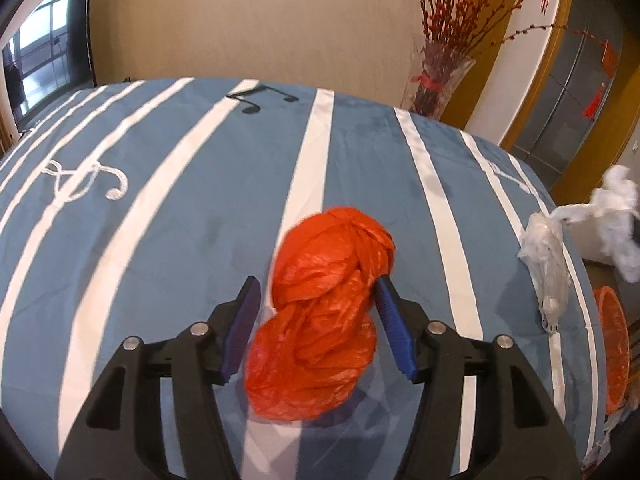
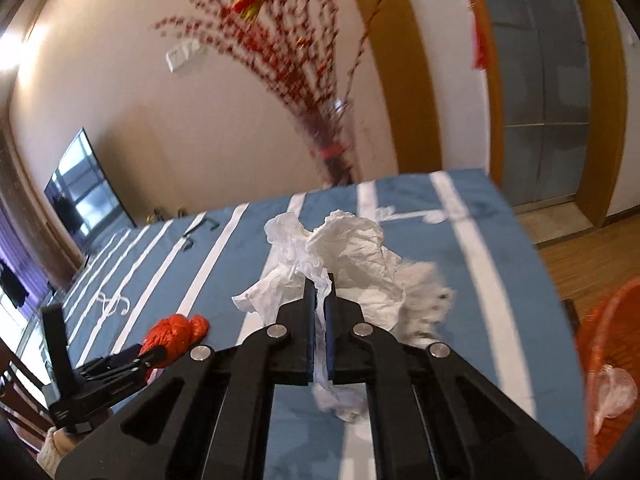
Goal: Collect trash
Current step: 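Grasp the white crumpled bag with the right tool while the left tool grasps the small red bag, then carry both bags over the wastebasket and open both tools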
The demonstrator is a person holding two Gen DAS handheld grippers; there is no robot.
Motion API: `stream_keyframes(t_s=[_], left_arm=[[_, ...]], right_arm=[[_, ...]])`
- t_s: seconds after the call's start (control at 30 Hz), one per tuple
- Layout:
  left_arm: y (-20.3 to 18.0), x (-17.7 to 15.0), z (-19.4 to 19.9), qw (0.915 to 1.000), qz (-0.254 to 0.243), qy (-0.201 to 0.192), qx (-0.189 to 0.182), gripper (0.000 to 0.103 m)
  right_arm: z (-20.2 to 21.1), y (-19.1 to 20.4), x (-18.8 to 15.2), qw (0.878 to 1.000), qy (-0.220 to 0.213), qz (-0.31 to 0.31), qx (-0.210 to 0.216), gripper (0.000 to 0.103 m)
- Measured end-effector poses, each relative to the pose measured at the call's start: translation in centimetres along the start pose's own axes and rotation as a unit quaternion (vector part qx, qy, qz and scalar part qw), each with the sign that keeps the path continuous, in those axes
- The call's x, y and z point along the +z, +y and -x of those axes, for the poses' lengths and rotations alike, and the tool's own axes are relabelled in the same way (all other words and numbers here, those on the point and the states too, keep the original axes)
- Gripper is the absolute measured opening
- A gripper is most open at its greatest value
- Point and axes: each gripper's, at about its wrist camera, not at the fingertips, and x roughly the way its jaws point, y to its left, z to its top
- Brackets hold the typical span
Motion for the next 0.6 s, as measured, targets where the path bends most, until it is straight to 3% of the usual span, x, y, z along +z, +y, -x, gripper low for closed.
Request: stream_keyframes(t_s=[0.07, 0.17, 0.23, 0.4, 0.6], left_arm=[[-0.3, -0.1, -0.5, 0.9999, -0.001, 0.009, -0.003, 0.055], [-1.0, -0.3, -0.9, 0.9998, -0.004, 0.016, -0.010, 0.038], [-1.6, -0.4, -0.6, 0.9998, -0.009, 0.010, -0.015, 0.032], [-4.2, -0.1, 1.0, 0.9991, -0.023, -0.010, -0.036, 0.029], [-9.8, 0.1, 3.9, 0.9941, -0.059, -0.034, -0.084, 0.029]], right_arm=[[1.1, -1.1, 0.4, 1.000, -0.012, -0.007, -0.009, 0.004], [2.8, -2.9, 0.7, 0.999, -0.029, -0.021, -0.021, 0.004], [4.0, -4.1, 0.9, 0.998, -0.039, -0.029, -0.032, 0.004], [6.6, -6.9, 0.7, 0.996, -0.055, -0.042, -0.060, 0.004], [9.3, -9.9, -0.1, 0.992, -0.069, -0.060, -0.083, 0.004]])
